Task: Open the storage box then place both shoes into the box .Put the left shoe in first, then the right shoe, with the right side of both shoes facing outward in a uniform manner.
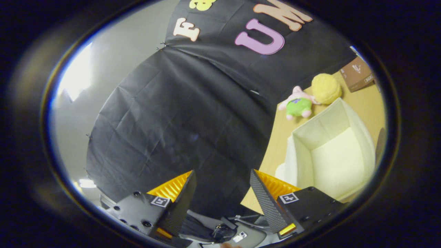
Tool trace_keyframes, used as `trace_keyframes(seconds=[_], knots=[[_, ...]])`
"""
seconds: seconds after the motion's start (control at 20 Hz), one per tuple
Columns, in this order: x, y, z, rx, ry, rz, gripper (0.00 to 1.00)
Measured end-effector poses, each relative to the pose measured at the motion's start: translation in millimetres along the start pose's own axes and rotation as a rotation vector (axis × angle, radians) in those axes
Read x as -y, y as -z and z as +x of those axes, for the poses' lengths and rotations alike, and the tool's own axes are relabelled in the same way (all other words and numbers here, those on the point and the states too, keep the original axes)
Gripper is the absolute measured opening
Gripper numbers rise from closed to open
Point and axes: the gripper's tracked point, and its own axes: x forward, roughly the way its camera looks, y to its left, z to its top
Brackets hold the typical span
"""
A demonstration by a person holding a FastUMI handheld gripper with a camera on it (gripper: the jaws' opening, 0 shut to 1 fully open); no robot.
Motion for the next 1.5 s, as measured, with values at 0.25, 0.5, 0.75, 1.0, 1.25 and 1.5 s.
trace_keyframes(seconds=[0.25, 0.5, 0.75, 1.0, 1.25, 1.5], knots=[[74, -47, -50, 0.094, 0.195, -0.081, 0.99], [167, -73, -120, 0.138, 0.445, -0.133, 0.99], [252, -40, -186, -0.010, 0.661, -0.198, 0.99], [307, 12, -213, -0.200, 0.729, -0.079, 0.97], [359, 43, -217, -0.319, 0.818, -0.067, 0.77], [389, 45, -210, -0.395, 0.862, -0.063, 0.42]])
